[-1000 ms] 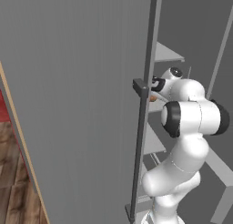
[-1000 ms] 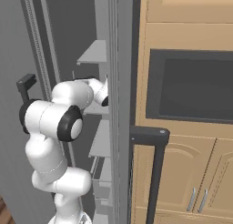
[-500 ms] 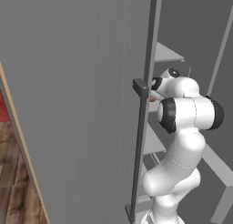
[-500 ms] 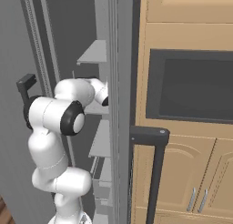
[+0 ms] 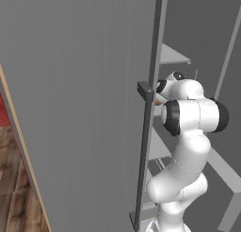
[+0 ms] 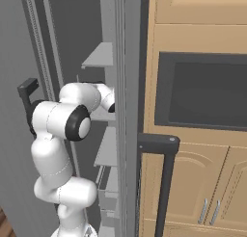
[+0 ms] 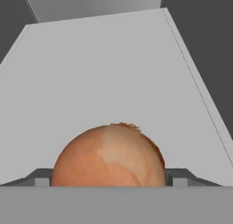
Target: Take the lemon and onion out of the freezer and place them in the tupperware container on the counter. Then put the tupperware containing the vegetables back in the freezer.
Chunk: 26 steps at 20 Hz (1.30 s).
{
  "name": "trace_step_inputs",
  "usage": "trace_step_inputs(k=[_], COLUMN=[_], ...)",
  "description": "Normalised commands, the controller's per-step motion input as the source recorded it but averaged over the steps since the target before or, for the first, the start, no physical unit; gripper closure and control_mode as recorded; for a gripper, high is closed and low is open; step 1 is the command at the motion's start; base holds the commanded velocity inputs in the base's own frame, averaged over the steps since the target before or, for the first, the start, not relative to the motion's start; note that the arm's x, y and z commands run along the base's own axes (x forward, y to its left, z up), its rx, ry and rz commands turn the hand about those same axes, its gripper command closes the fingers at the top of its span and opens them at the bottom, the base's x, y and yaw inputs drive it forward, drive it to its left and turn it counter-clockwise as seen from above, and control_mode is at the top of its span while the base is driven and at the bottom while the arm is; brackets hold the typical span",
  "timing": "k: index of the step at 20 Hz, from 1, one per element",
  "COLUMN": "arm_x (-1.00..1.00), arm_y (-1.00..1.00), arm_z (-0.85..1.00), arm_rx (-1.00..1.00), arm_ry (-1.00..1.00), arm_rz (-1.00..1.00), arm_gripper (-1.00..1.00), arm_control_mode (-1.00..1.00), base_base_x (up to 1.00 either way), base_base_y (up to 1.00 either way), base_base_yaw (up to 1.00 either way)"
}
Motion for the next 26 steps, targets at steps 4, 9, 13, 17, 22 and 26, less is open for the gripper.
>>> trace_step_inputs(k=[4, 9, 13, 17, 22, 26], arm_x=[-0.01, -0.48, -0.79, -0.92, -0.92, -0.74], arm_y=[0.00, 0.02, 0.00, 0.04, 0.11, 0.19], arm_z=[-0.05, 0.19, 0.52, 0.41, 0.50, 0.74], arm_rx=[0.00, 0.00, 0.00, 0.00, 0.00, 0.00], arm_ry=[0.00, -0.14, -0.18, -0.12, -0.03, 0.07], arm_rz=[-0.01, 0.00, 0.00, 0.00, 0.00, 0.00], arm_gripper=[1.00, 1.00, 1.00, 1.00, 1.00, 1.00], arm_control_mode=[-1.00, -1.00, -1.00, -1.00, -1.00, -1.00], base_base_x=[0.00, 0.00, 0.00, 0.00, 0.00, 0.00], base_base_y=[0.00, 0.00, 0.00, 0.00, 0.00, 0.00], base_base_yaw=[0.00, 0.00, 0.00, 0.00, 0.00, 0.00])
